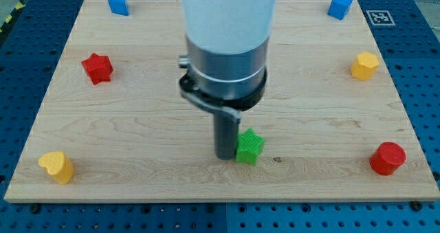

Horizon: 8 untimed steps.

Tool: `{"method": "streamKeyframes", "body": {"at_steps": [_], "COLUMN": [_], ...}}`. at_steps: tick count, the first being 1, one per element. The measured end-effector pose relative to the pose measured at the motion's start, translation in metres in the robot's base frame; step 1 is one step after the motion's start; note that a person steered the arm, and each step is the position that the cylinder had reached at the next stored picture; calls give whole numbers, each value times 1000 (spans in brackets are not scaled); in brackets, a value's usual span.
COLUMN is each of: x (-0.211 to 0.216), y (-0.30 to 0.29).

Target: Move the green star right and up a bit

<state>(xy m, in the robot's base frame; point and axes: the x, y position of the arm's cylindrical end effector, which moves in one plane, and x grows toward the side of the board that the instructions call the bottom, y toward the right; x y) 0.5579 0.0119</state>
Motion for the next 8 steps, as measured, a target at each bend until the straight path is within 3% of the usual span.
{"method": "streamKeyframes", "body": {"at_steps": [2,5,6,8], "x": [-1,37,35,-13], "y": [53,67,70,87]}}
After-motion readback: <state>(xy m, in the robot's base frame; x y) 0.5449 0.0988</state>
